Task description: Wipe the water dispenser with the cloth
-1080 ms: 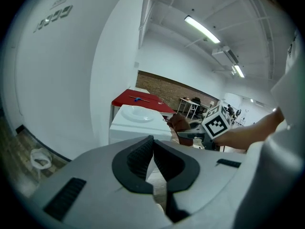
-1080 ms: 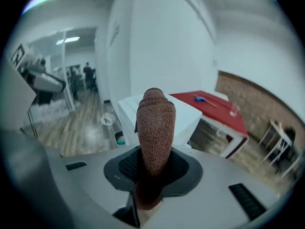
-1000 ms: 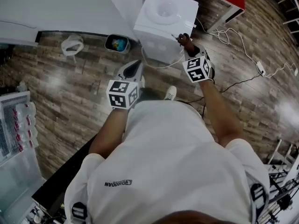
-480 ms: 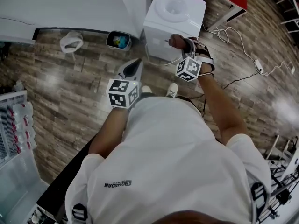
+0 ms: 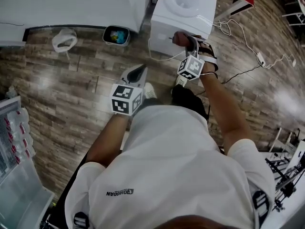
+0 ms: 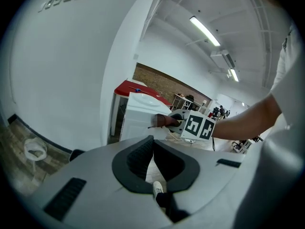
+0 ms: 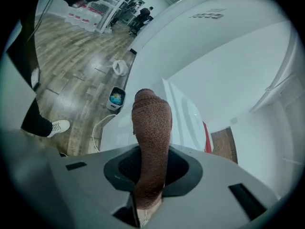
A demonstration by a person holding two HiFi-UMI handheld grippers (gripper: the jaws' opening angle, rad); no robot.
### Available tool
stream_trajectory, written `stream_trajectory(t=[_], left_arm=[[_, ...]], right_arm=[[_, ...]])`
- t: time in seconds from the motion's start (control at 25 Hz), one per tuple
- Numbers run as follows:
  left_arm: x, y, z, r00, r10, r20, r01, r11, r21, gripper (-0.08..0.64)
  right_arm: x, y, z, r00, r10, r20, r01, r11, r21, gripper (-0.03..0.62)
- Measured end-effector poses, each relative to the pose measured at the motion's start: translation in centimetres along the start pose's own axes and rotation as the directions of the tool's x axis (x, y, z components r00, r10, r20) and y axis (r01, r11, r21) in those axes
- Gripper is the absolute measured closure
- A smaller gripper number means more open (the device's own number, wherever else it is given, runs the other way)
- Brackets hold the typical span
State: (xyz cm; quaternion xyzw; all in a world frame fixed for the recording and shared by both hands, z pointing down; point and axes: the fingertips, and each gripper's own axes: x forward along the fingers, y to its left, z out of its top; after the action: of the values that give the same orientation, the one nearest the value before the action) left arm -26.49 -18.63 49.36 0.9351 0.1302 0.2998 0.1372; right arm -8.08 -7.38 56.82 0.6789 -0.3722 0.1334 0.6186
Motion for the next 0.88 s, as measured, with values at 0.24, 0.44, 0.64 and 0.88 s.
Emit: stream_trajectory(t=[0.24, 0.44, 0.64, 0.88], left_arm=[[1.2, 1.7, -0.8, 0.999, 0.029, -0.018, -0.03, 0.997, -0.072, 0.56], [2.6, 2.0, -1.3, 0.998, 0.031, -0.052, -0.034, 0.997, -0.065, 0.56], [3.8, 1.5, -1.2, 0.998, 0.022, -0.057, -0.026, 0.997, -0.07, 0.56], [4.6, 0.6, -1.8, 0.997, 0.014, -0.079, -0.021, 0.997, -0.079, 0.56]], right_arm=[[2.5, 2.9, -0.7, 0.999, 0.028, -0.017, -0.028, 0.999, 0.019, 0.507], [5.3, 5.7, -1.4, 0.998, 0.065, -0.025, -0.064, 0.998, 0.009, 0.508], [7.6, 8.8, -2.5, 0.991, 0.116, -0.062, -0.114, 0.993, 0.036, 0.506], [11.0, 12.4, -3.9, 0.979, 0.179, -0.094, -0.173, 0.983, 0.066, 0.506]])
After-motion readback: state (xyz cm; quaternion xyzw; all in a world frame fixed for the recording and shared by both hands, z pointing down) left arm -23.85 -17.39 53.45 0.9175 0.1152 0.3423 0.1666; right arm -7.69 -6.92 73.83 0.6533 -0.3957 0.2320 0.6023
